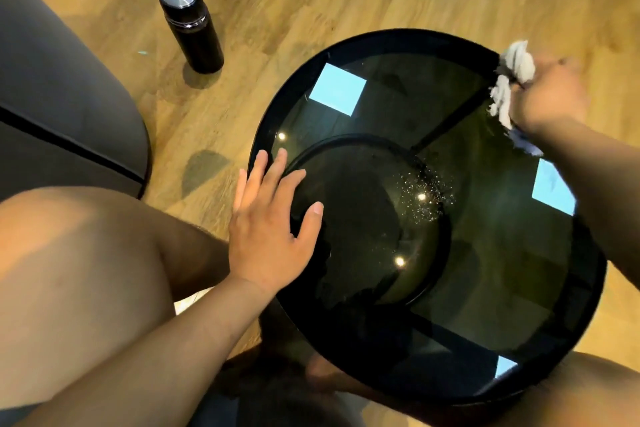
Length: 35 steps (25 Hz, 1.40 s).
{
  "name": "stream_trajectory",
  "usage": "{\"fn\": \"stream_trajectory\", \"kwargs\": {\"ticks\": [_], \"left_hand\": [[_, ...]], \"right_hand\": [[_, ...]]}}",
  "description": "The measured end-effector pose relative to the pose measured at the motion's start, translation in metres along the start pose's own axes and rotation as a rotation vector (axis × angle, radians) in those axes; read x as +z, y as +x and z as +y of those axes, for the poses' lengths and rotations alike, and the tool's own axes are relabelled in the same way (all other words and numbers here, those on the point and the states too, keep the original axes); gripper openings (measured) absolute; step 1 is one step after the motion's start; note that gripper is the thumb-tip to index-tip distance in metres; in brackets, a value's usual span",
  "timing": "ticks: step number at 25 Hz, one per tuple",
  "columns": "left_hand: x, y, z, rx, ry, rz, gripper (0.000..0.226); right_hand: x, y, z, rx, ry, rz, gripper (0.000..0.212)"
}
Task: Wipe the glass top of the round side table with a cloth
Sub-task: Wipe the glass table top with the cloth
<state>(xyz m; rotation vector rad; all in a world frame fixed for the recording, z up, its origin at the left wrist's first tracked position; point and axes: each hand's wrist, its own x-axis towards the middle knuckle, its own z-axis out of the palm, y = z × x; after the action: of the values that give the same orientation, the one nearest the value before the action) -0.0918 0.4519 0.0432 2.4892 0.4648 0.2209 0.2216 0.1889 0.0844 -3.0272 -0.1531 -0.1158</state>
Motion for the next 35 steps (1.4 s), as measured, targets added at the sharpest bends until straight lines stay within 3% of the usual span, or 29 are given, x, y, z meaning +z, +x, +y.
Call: {"fn": "stream_trajectory", "kwargs": {"ticks": [4, 7, 9, 13, 15, 18, 22, 24, 30, 35], "left_hand": [[-0.001, -0.001, 0.001, -0.011, 0.017, -0.021, 0.053], [0.000, -0.001, 0.000, -0.013, 0.015, -0.024, 0.052], [0.000, 0.000, -0.001, -0.006, 0.025, -0.016, 0.050], [0.001, 0.001, -0.003, 0.002, 0.034, 0.000, 0.046], [0.002, 0.000, -0.002, 0.015, 0.042, 0.004, 0.046], [0.003, -0.001, -0.002, 0.029, 0.039, 0.016, 0.046], [0.001, -0.002, 0.000, 0.017, 0.057, 0.008, 0.047], [0.000, -0.002, -0.001, 0.020, 0.053, 0.000, 0.048], [0.003, 0.001, -0.002, -0.011, 0.034, -0.002, 0.052], [0.003, 0.002, -0.004, 0.000, 0.019, 0.013, 0.049]], "right_hand": [[-0.009, -0.086, 0.097, 0.076, -0.073, -0.024, 0.040], [-0.015, -0.157, 0.121, 0.234, -0.011, -0.022, 0.036], [-0.018, -0.203, 0.106, 0.343, 0.016, 0.003, 0.033], [-0.027, -0.287, 0.017, 0.302, 0.082, -0.056, 0.030], [-0.031, -0.327, -0.042, 0.214, 0.116, -0.159, 0.028], [-0.033, -0.368, -0.100, -0.170, 0.185, -0.223, 0.023], [-0.044, -0.338, -0.081, -0.394, 0.176, -0.108, 0.031], [-0.041, -0.309, -0.047, -0.337, 0.104, -0.013, 0.028], [-0.019, -0.207, 0.023, 0.204, 0.005, 0.031, 0.034], [-0.020, -0.205, -0.016, 0.254, -0.053, 0.007, 0.044]]}}
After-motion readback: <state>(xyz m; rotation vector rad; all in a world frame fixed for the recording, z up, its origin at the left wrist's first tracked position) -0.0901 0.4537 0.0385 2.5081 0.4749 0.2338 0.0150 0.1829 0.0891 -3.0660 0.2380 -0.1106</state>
